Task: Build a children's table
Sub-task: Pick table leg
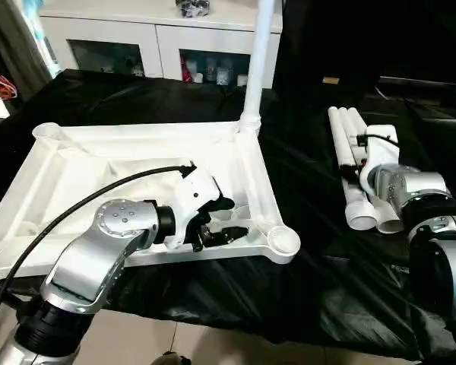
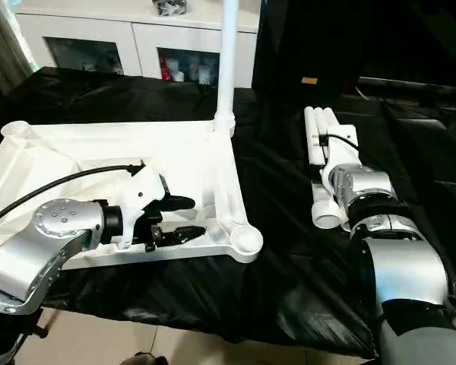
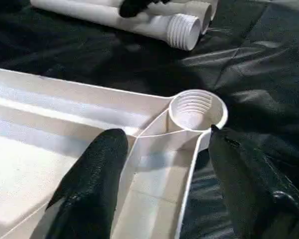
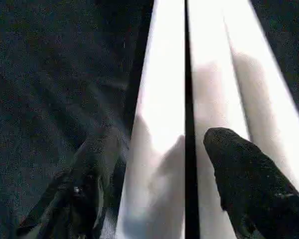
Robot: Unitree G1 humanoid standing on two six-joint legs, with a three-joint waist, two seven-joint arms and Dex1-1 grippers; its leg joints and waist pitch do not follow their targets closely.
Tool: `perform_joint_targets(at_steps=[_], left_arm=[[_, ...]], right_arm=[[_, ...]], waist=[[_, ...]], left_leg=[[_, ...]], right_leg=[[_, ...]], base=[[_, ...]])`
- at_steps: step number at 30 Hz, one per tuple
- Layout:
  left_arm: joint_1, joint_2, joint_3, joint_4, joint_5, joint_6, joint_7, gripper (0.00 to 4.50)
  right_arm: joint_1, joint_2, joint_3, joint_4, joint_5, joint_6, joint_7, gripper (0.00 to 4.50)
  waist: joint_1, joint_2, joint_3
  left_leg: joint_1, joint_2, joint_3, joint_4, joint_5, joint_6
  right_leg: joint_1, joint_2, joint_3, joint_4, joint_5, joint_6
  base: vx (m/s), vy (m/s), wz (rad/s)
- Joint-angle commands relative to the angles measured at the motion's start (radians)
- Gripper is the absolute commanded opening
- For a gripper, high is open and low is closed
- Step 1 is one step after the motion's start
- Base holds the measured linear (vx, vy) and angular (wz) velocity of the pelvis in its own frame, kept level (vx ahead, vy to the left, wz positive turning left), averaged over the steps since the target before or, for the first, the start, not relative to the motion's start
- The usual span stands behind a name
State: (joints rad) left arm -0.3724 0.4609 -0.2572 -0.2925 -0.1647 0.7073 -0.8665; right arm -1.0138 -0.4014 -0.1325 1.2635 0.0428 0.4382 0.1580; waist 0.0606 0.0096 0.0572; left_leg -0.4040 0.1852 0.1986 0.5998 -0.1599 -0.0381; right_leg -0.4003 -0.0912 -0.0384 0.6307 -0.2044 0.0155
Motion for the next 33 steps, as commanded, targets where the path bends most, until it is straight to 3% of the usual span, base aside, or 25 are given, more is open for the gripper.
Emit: perform_joint_targets(at_steps=[1,17,25,33], left_arm=[[-0.005,0.007,0.011,-0.021,-0.009,0.014,0.009,2.99],[-0.003,0.018,0.01,-0.024,-0.02,0.019,0.03,2.99],[-0.008,0.014,0.006,-0.02,-0.023,0.017,0.039,3.02],[-0.009,0.016,0.0,-0.014,-0.027,0.012,0.043,3.02]], right_arm=[[-0.019,-0.01,-0.01,0.01,-0.006,0.019,0.005,3.02],[-0.028,-0.013,-0.011,0.052,0.003,0.1,0.096,3.02],[-0.028,-0.011,-0.014,0.06,-0.006,0.121,0.102,2.2],[-0.025,-0.011,-0.021,0.061,-0.005,0.134,0.101,1.9]], waist=[[0.003,-0.01,-0.074],[0.007,-0.015,-0.074],[0.007,-0.019,-0.074],[0.006,-0.021,-0.074]], left_leg=[[0.027,0.028,-0.011,-0.056,-0.187,-0.012],[0.026,0.03,-0.01,-0.055,-0.176,-0.007],[0.027,0.031,-0.01,-0.055,-0.175,-0.009],[0.027,0.031,-0.009,-0.054,-0.169,-0.009]], right_leg=[[0.041,-0.034,0.024,-0.063,-0.092,-0.245],[0.04,-0.036,0.024,-0.062,-0.104,-0.25],[0.039,-0.037,0.024,-0.063,-0.117,-0.246],[0.039,-0.036,0.024,-0.062,-0.11,-0.244]], base=[[0.0,0.0,0.0],[0.0,0.0,0.0],[0.0,0.0,0.0],[0.0,0.0,0.0]])
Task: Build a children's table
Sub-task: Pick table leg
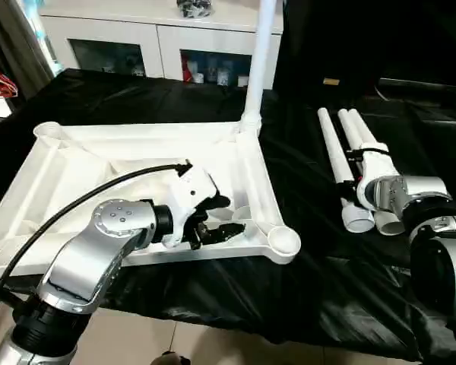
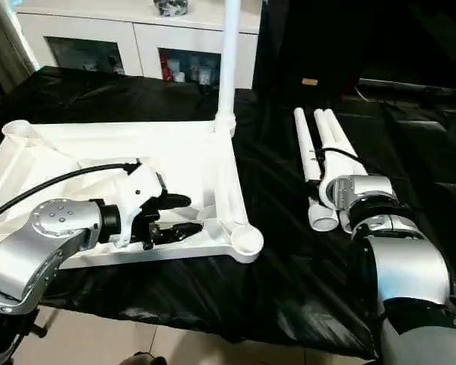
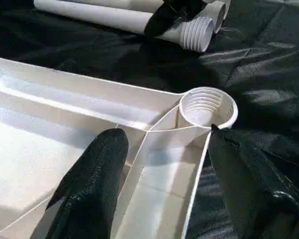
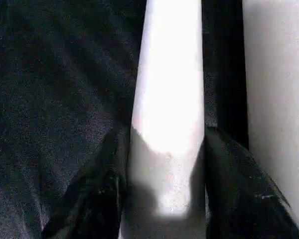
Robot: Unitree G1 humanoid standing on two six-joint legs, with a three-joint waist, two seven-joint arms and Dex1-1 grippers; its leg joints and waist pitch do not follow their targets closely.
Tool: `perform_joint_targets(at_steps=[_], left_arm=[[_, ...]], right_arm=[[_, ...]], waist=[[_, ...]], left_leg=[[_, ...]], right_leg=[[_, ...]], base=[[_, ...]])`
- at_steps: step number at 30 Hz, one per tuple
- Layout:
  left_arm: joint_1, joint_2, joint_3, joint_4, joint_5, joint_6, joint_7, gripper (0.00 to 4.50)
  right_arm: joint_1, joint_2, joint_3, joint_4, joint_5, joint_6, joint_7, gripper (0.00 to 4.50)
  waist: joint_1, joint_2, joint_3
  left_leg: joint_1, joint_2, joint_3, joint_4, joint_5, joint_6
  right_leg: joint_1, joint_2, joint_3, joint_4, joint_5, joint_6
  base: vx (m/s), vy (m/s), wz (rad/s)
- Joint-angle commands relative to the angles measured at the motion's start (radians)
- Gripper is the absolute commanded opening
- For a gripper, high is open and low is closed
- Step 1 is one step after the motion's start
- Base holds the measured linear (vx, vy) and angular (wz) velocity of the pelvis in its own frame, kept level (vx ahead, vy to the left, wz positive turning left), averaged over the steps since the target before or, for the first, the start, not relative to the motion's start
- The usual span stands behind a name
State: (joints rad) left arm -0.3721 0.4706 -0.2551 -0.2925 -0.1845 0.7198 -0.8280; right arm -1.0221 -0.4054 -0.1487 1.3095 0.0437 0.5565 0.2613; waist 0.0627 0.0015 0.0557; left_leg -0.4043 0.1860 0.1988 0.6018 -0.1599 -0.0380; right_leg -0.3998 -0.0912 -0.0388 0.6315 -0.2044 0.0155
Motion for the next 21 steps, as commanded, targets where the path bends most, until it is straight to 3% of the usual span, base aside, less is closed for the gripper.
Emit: perform_joint_targets(at_steps=[1,10,12,15,21], left_arm=[[-0.012,0.004,-0.003,-0.011,-0.007,-0.003,0.005,3.02],[-0.026,-0.034,0.025,0.022,-0.019,-0.017,0.039,3.02],[-0.043,-0.088,0.054,0.06,-0.03,-0.025,0.084,3.02],[-0.071,-0.161,0.095,0.114,-0.044,-0.037,0.148,3.02],[-0.128,-0.254,0.141,0.181,-0.08,-0.021,0.219,3.02]], right_arm=[[-0.015,-0.008,-0.01,0.015,-0.003,0.015,-0.005,1.9],[-0.007,-0.023,-0.074,0.003,0.053,-0.002,-0.019,1.88],[0.005,-0.025,-0.135,-0.017,0.117,-0.024,0.014,1.88],[0.025,-0.02,-0.198,-0.061,0.188,-0.043,0.086,1.88],[0.081,-0.005,-0.271,-0.185,0.283,-0.063,0.196,1.88]], waist=[[0.004,-0.013,-0.073],[0.005,-0.014,-0.075],[0.006,-0.008,-0.075],[0.006,-0.008,-0.076],[0.012,-0.01,-0.082]], left_leg=[[0.027,0.03,-0.01,-0.057,-0.172,-0.011],[0.028,0.029,-0.009,-0.054,-0.164,-0.007],[0.029,0.029,-0.009,-0.053,-0.165,-0.004],[0.026,0.028,-0.008,-0.053,-0.168,0.009],[0.026,0.03,-0.01,-0.049,-0.125,0.043]], right_leg=[[0.039,-0.036,0.024,-0.063,-0.114,-0.243],[0.04,-0.035,0.025,-0.061,-0.083,-0.248],[0.04,-0.035,0.025,-0.061,-0.074,-0.249],[0.045,-0.035,0.025,-0.063,-0.054,-0.252],[0.049,-0.036,0.021,-0.058,0.0,-0.284]], base=[[0.0,0.0,0.0],[0.0,0.0,0.0],[0.0,0.0,0.0],[0.0,0.0,0.0],[0.0,0.0,0.0]])
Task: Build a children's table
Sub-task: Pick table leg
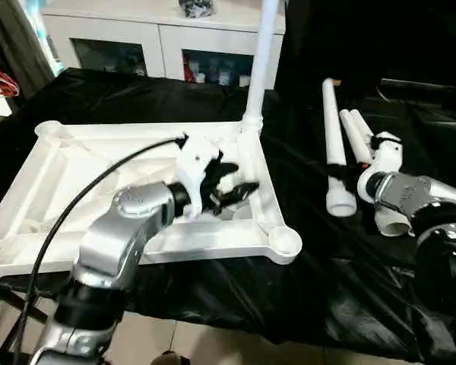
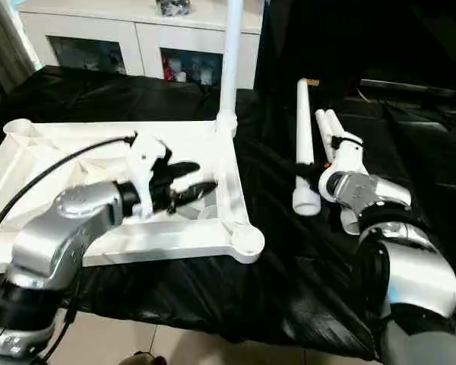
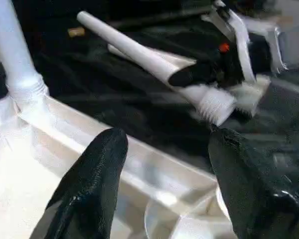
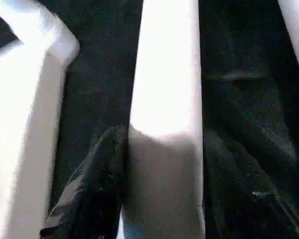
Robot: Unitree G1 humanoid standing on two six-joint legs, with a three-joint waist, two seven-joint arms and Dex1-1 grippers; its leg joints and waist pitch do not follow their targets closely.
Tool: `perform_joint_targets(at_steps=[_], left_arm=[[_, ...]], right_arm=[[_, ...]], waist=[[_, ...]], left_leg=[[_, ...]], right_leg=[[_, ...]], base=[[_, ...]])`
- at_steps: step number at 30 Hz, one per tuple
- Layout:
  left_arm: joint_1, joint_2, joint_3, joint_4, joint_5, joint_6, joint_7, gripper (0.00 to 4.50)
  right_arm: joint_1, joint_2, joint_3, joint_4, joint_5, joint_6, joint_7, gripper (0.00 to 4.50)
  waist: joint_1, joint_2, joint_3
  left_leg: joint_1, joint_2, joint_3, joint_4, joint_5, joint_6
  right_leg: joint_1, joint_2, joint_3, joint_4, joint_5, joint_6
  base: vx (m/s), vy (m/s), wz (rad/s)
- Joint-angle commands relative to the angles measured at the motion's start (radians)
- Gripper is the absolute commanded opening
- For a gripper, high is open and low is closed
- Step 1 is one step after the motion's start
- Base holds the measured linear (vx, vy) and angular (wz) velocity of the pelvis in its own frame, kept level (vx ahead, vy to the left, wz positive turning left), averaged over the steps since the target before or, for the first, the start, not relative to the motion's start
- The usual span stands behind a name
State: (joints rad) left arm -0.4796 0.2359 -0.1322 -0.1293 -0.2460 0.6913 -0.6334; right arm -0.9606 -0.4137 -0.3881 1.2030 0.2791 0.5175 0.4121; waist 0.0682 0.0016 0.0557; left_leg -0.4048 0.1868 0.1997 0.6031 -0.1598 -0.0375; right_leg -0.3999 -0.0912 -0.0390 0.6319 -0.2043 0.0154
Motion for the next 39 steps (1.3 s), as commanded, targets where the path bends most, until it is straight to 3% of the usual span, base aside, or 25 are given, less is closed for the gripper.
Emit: perform_joint_targets(at_steps=[1,2,3,4,5,7,9,12,14,20,30,36,39], left_arm=[[-0.023,-0.024,0.02,0.021,-0.02,0.009,0.027,3.02],[-0.073,-0.097,0.058,0.073,-0.053,0.031,0.069,3.02],[-0.073,-0.097,0.058,0.073,-0.053,0.031,0.069,3.02],[-0.093,-0.126,0.076,0.096,-0.066,0.037,0.088,3.02],[-0.128,-0.175,0.11,0.134,-0.099,0.055,0.117,3.02],[-0.14,-0.191,0.123,0.149,-0.113,0.062,0.124,3.02],[-0.169,-0.227,0.155,0.176,-0.154,0.087,0.14,3.02],[-0.232,-0.298,0.215,0.224,-0.235,0.132,0.16,3.02],[-0.246,-0.315,0.228,0.229,-0.258,0.147,0.158,3.02],[-0.266,-0.358,0.263,0.212,-0.354,0.192,0.155,3.02],[-0.277,-0.401,0.323,0.183,-0.476,0.258,0.172,3.02],[-0.281,-0.396,0.337,0.181,-0.502,0.268,0.193,3.02],[-0.283,-0.392,0.333,0.187,-0.493,0.264,0.221,3.02]], right_arm=[[0.023,0.005,-0.034,-0.087,0.052,-0.026,0.051,1.88],[0.114,0.045,-0.067,-0.28,0.143,-0.056,0.164,1.88],[0.114,0.045,-0.067,-0.28,0.143,-0.056,0.164,1.88],[0.156,0.063,-0.071,-0.368,0.179,-0.061,0.212,1.88],[0.232,0.095,-0.087,-0.526,0.259,-0.026,0.281,1.88],[0.256,0.102,-0.087,-0.576,0.284,-0.001,0.301,1.88],[0.321,0.117,-0.082,-0.708,0.354,0.063,0.358,1.87],[0.462,0.134,-0.059,-0.994,0.525,0.196,0.447,1.87],[0.492,0.139,-0.055,-1.06,0.566,0.225,0.454,1.87],[0.542,0.141,-0.008,-1.151,0.583,0.265,0.474,1.87],[0.58,0.132,0.069,-1.221,0.586,0.309,0.452,1.87],[0.585,0.121,0.099,-1.234,0.585,0.315,0.459,1.87],[0.601,0.108,0.149,-1.258,0.55,0.302,0.466,1.87]], waist=[[0.01,-0.008,-0.079],[0.014,-0.006,-0.082],[0.016,-0.008,-0.079],[0.019,-0.012,-0.083],[0.028,-0.011,-0.082],[0.032,-0.014,-0.085],[0.033,-0.014,-0.079],[0.042,-0.012,-0.077],[0.047,-0.012,-0.078],[0.045,-0.013,-0.073],[0.045,-0.02,-0.07],[0.045,-0.02,-0.071],[0.045,-0.02,-0.07]], left_leg=[[0.026,0.028,-0.009,-0.05,-0.131,0.049],[0.026,0.029,-0.01,-0.048,-0.121,0.054],[0.026,0.028,-0.005,-0.05,-0.122,0.066],[0.027,0.031,-0.009,-0.05,-0.103,0.078],[0.027,0.03,-0.008,-0.049,-0.105,0.09],[0.03,0.034,-0.012,-0.05,-0.093,0.099],[0.029,0.029,-0.008,-0.051,-0.101,0.09],[0.032,0.032,-0.013,-0.056,-0.13,0.087],[0.033,0.036,-0.017,-0.06,-0.147,0.072],[0.029,0.034,-0.018,-0.064,-0.174,0.027],[0.027,0.033,-0.018,-0.066,-0.161,0.019],[0.026,0.034,-0.018,-0.067,-0.14,0.025],[0.026,0.034,-0.018,-0.067,-0.142,0.023]], right_leg=[[0.049,-0.036,0.023,-0.063,-0.004,-0.28],[0.053,-0.038,0.023,-0.059,0.015,-0.28],[0.052,-0.033,0.025,-0.065,0.028,-0.27],[0.055,-0.035,0.024,-0.06,0.056,-0.277],[0.055,-0.035,0.025,-0.061,0.061,-0.272],[0.053,-0.038,0.021,-0.061,0.049,-0.281],[0.052,-0.036,0.023,-0.067,0.006,-0.283],[0.052,-0.039,0.024,-0.076,-0.05,-0.256],[0.048,-0.044,0.022,-0.082,-0.102,-0.243],[0.045,-0.047,0.024,-0.092,-0.191,-0.205],[0.044,-0.046,0.025,-0.093,-0.198,-0.18],[0.044,-0.046,0.024,-0.093,-0.172,-0.176],[0.045,-0.046,0.025,-0.094,-0.17,-0.173]], base=[[0.0,0.0,0.0],[0.0,0.0,0.0],[0.0,0.0,0.0],[0.0,0.0,0.0],[0.0,0.0,0.0],[0.0,0.0,0.0],[0.0,0.0,0.0],[0.0,0.0,0.0],[0.0,0.0,0.0],[0.0,0.0,0.0],[0.0,0.0,0.0],[0.0,0.0,0.0],[0.0,0.0,0.0]])
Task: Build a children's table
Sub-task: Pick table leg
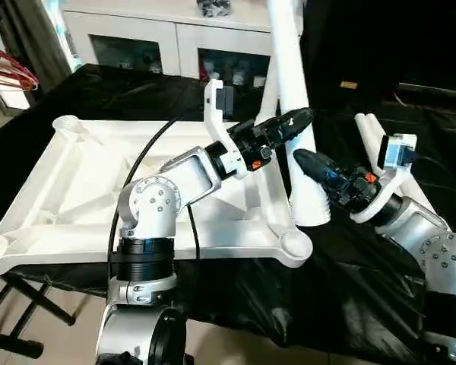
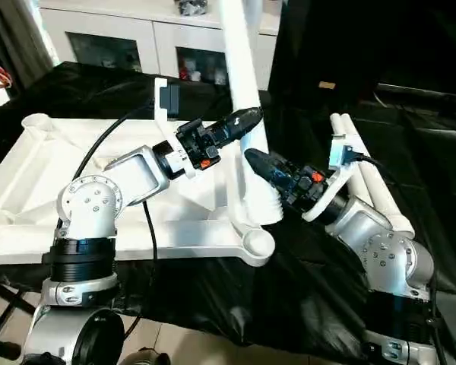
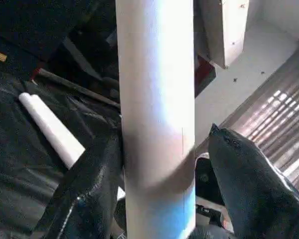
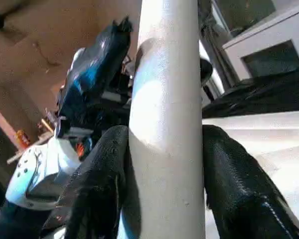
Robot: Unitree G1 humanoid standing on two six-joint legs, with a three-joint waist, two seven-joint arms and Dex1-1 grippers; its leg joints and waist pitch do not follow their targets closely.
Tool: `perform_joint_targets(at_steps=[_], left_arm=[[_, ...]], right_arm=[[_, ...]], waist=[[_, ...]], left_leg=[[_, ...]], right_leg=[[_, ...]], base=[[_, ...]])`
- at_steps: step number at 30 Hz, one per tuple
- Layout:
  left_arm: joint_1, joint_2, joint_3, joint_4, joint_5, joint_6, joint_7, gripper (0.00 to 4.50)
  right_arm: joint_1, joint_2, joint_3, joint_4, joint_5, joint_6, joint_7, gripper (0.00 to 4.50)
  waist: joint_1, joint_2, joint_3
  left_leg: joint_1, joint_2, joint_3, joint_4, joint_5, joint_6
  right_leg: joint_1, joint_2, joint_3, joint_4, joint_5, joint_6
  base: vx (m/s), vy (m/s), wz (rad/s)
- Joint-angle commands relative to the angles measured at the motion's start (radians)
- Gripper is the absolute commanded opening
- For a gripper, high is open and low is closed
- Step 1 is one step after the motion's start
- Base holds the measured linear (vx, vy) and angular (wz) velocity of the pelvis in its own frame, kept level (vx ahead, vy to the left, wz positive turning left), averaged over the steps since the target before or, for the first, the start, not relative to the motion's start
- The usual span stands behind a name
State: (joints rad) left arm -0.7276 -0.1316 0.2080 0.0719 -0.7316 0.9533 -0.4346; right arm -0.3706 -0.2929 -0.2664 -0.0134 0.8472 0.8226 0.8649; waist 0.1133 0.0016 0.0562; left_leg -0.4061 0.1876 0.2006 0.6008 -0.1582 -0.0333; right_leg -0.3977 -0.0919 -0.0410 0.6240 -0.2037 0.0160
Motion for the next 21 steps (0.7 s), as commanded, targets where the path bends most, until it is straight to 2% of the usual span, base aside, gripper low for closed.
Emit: perform_joint_targets(at_steps=[1,3,5,9,11,13,15,16,21], left_arm=[[-0.036,-0.023,-0.008,-0.012,-0.004,0.001,0.028,3.02],[-0.041,-0.023,-0.013,-0.01,0.0,-0.003,0.044,2.73],[-0.052,-0.033,-0.002,-0.001,0.0,-0.007,0.083,2.66],[-0.069,-0.042,0.02,0.022,0.013,-0.019,0.146,2.28],[-0.091,-0.056,0.049,0.049,0.03,-0.042,0.225,2.19],[-0.095,-0.055,0.044,0.055,0.047,-0.058,0.245,1.95],[-0.097,-0.055,0.041,0.057,0.056,-0.068,0.259,1.93],[-0.102,-0.067,0.052,0.067,0.058,-0.086,0.301,1.92],[-0.104,-0.081,0.056,0.083,0.081,-0.125,0.366,1.87]], right_arm=[[0.014,-0.014,0.036,-0.047,-0.024,-0.005,0.015,1.87],[0.02,-0.012,0.062,-0.063,-0.044,-0.015,0.006,1.87],[0.02,-0.007,0.092,-0.072,-0.079,-0.039,-0.018,1.87],[0.007,0.007,0.12,-0.067,-0.131,-0.083,-0.067,1.87],[-0.006,0.007,0.176,-0.067,-0.22,-0.128,-0.117,1.87],[-0.012,0.001,0.218,-0.073,-0.275,-0.146,-0.145,1.87],[-0.015,0.002,0.235,-0.078,-0.296,-0.151,-0.159,1.86],[-0.027,0.023,0.255,-0.076,-0.332,-0.167,-0.209,1.86],[-0.045,0.059,0.279,-0.075,-0.37,-0.188,-0.279,1.86]], waist=[[0.001,-0.019,-0.07],[-0.001,-0.02,-0.072],[-0.001,-0.017,-0.07],[-0.003,-0.017,-0.069],[-0.006,-0.017,-0.069],[-0.007,-0.017,-0.07],[-0.007,-0.017,-0.071],[-0.007,-0.017,-0.072],[-0.009,-0.015,-0.074]], left_leg=[[0.027,0.034,-0.019,-0.066,-0.146,0.016],[0.027,0.034,-0.02,-0.066,-0.144,0.014],[0.027,0.034,-0.02,-0.067,-0.155,0.009],[0.029,0.034,-0.021,-0.069,-0.176,-0.005],[0.027,0.033,-0.023,-0.069,-0.172,-0.014],[0.028,0.032,-0.022,-0.069,-0.169,-0.018],[0.028,0.032,-0.022,-0.069,-0.165,-0.014],[0.028,0.033,-0.022,-0.069,-0.158,-0.01],[0.029,0.033,-0.021,-0.068,-0.142,0.001]], right_leg=[[0.043,-0.045,0.027,-0.087,-0.173,-0.166],[0.043,-0.045,0.027,-0.085,-0.161,-0.166],[0.041,-0.045,0.028,-0.088,-0.18,-0.163],[0.039,-0.045,0.028,-0.09,-0.203,-0.15],[0.04,-0.043,0.027,-0.089,-0.199,-0.141],[0.039,-0.042,0.028,-0.089,-0.192,-0.138],[0.04,-0.042,0.028,-0.088,-0.179,-0.138],[0.04,-0.043,0.028,-0.085,-0.162,-0.144],[0.04,-0.041,0.028,-0.081,-0.112,-0.16]], base=[[0.0,0.0,0.0],[0.0,0.0,0.0],[0.0,0.0,0.0],[0.0,0.0,0.0],[0.0,0.0,0.0],[0.0,0.0,0.0],[0.0,0.0,0.0],[0.0,0.0,0.0],[0.0,0.0,0.0]])
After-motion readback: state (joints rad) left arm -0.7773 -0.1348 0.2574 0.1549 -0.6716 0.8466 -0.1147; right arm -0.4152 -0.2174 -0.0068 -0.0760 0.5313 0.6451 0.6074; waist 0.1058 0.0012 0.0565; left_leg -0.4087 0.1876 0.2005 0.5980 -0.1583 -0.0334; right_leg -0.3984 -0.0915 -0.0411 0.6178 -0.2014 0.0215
